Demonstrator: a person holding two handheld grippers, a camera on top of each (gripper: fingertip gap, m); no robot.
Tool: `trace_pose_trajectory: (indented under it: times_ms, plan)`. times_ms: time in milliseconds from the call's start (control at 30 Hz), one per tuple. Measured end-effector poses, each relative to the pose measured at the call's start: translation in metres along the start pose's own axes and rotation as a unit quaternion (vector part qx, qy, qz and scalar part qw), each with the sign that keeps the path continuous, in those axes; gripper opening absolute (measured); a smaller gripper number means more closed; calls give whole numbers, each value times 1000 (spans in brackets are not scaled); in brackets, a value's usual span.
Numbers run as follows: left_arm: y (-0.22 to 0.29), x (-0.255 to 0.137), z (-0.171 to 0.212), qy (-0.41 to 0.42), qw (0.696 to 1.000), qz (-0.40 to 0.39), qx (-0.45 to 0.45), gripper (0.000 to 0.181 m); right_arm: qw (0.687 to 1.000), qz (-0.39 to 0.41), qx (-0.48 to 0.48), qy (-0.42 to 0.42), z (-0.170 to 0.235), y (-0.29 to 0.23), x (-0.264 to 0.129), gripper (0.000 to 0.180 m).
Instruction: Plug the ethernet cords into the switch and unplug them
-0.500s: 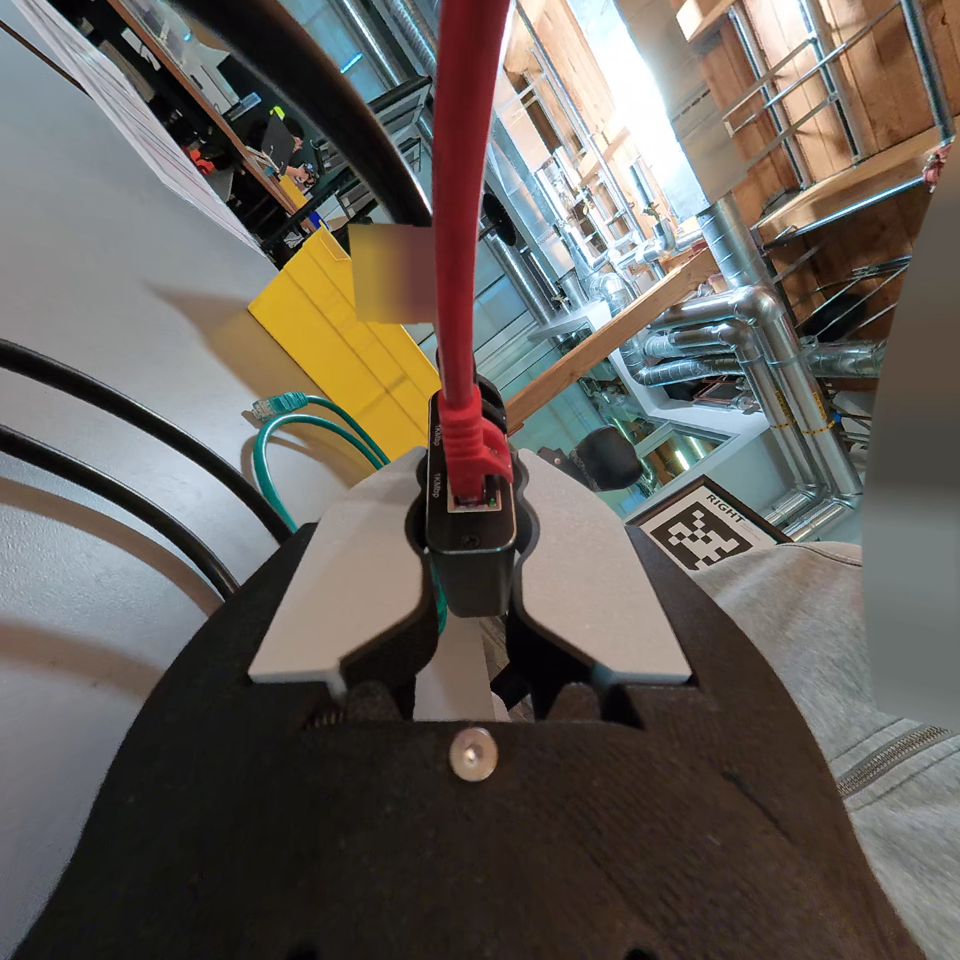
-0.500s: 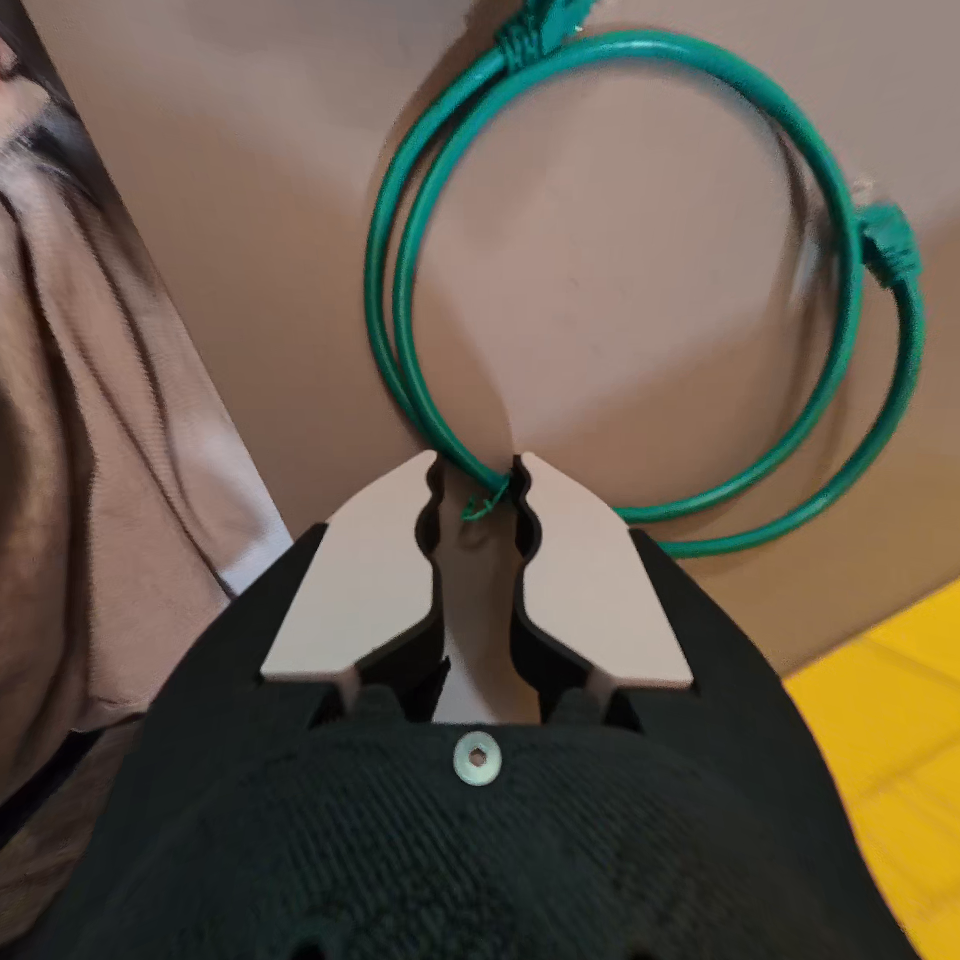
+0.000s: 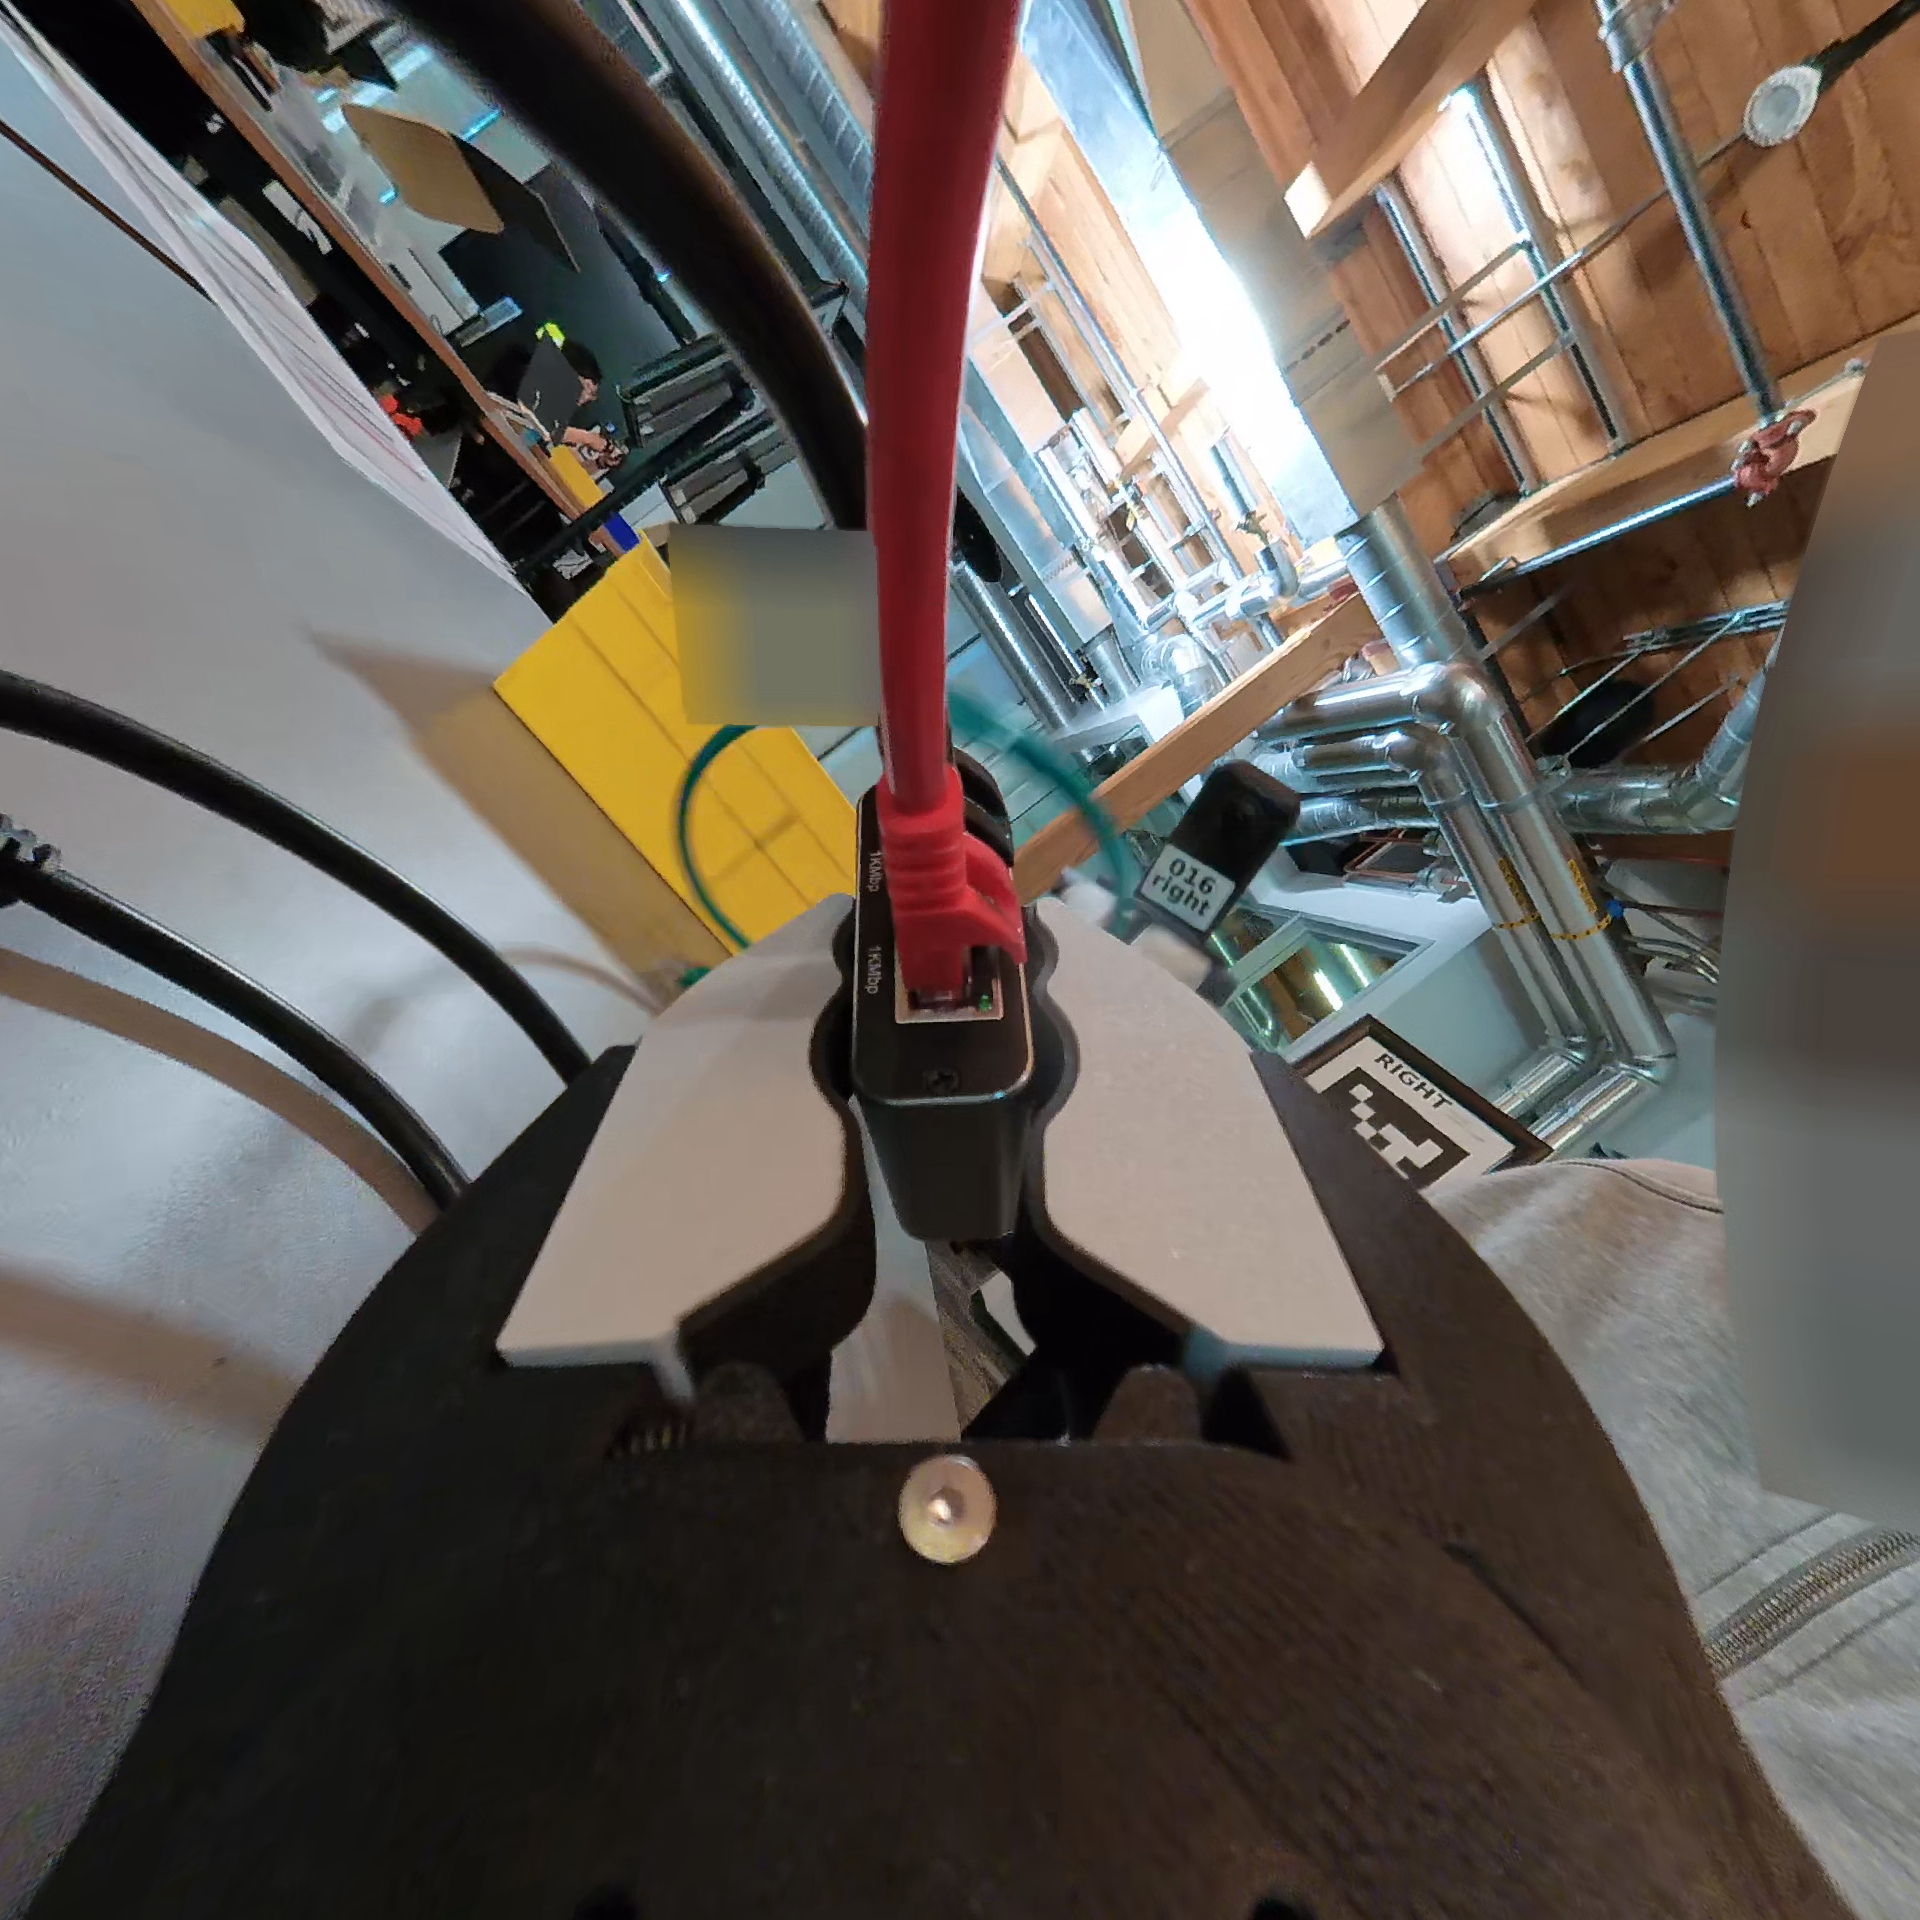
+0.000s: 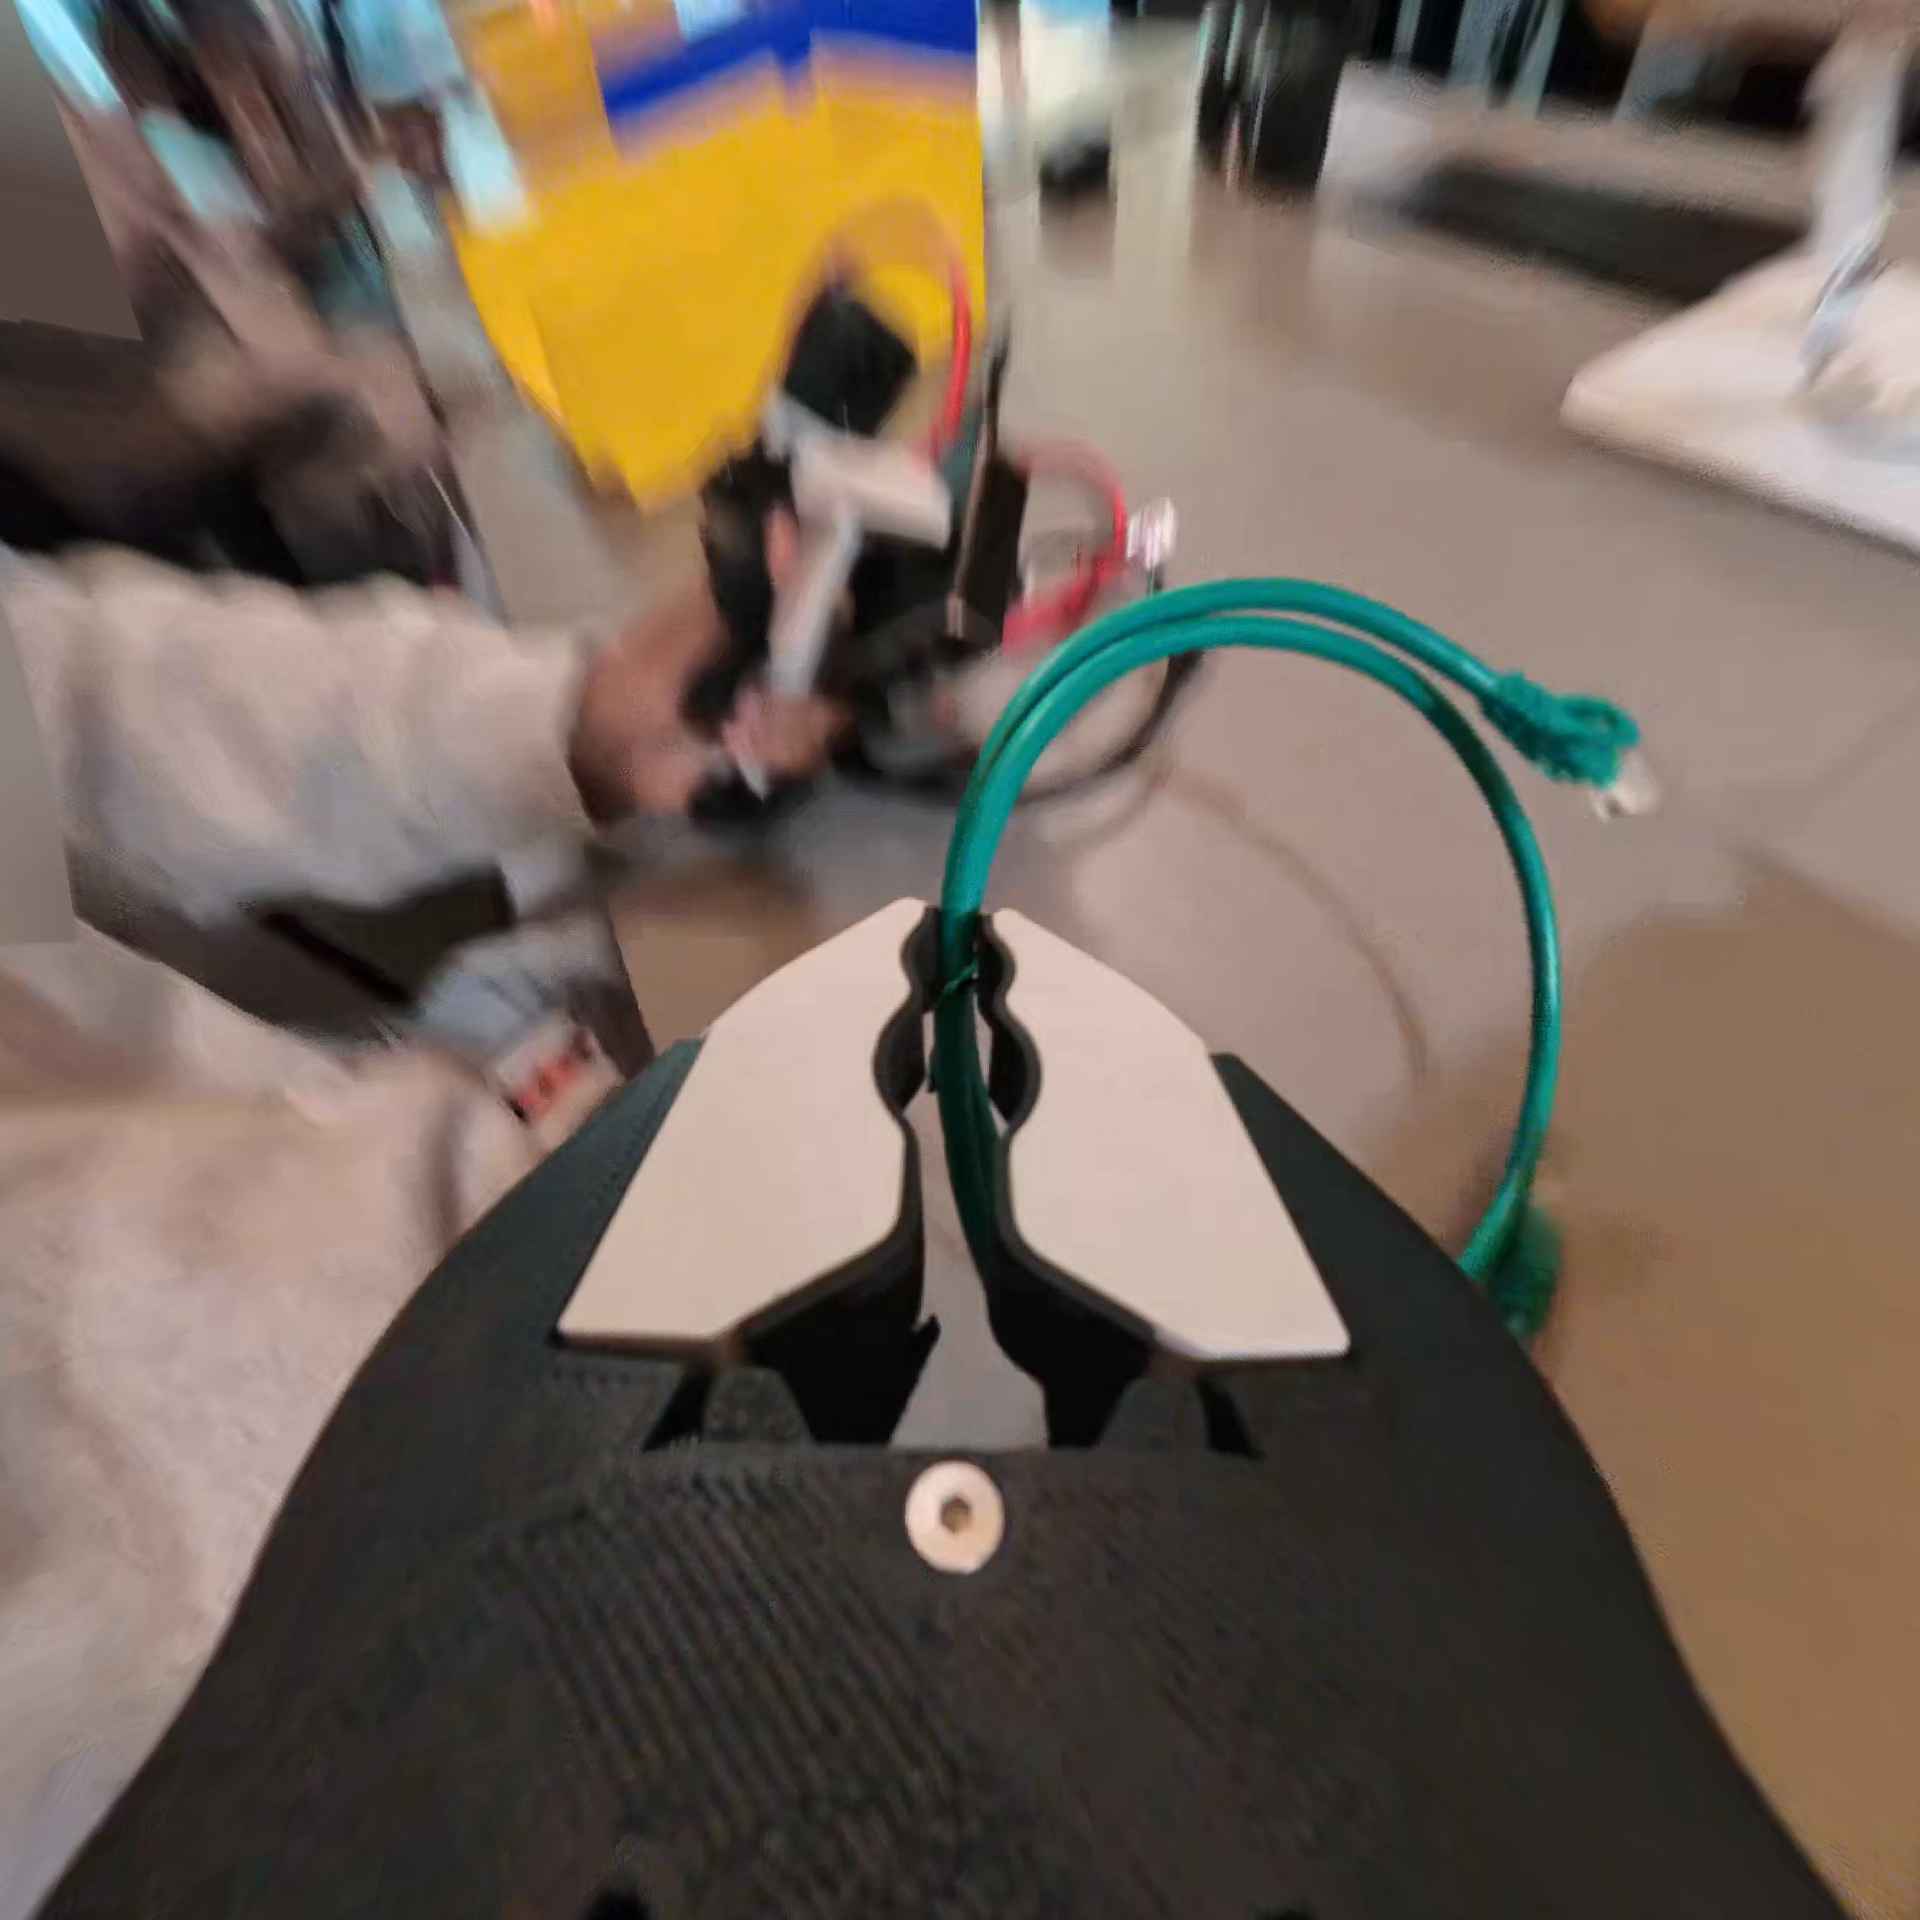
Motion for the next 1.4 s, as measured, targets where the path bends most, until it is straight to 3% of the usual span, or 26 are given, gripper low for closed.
trace_pose_trajectory:
  times_ms: [133, 267, 433, 633, 833, 1167, 1400]
  plan:
    - [0, 2, 3, -13, 1000, -6, 6, 26, 971, -47, 14, 234, -70, -7, -73, 6]
    - [0, 3, 4, -17, 1000, -9, 9, 26, 948, 62, -87, 300, -102, -20, -137, 6]
    - [0, 3, 4, -17, 1000, -11, 11, 26, 935, 237, -149, 218, -86, 1, -172, 7]
    - [0, 4, 6, -24, 999, -17, 18, 26, 925, 355, -113, 76, -14, 72, -166, 6]
    - [0, 4, 6, -25, 999, -14, 16, 26, 936, 350, -10, -7, 34, 110, -152, 7]
    - [0, 4, 5, -24, 1000, -7, 8, 26, 932, 337, 55, -126, 75, 125, -125, 11]
    - [-1, 4, 5, -25, 1000, -8, 7, 26, 926, 371, 57, -44, 53, 125, -145, 31]
Point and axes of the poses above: each gripper's, where its closed fingertips meet, x out along the fingers, z out of its underside, y = z × x across the jaws, the point moved 5 cm from there along -x, back along the fingers
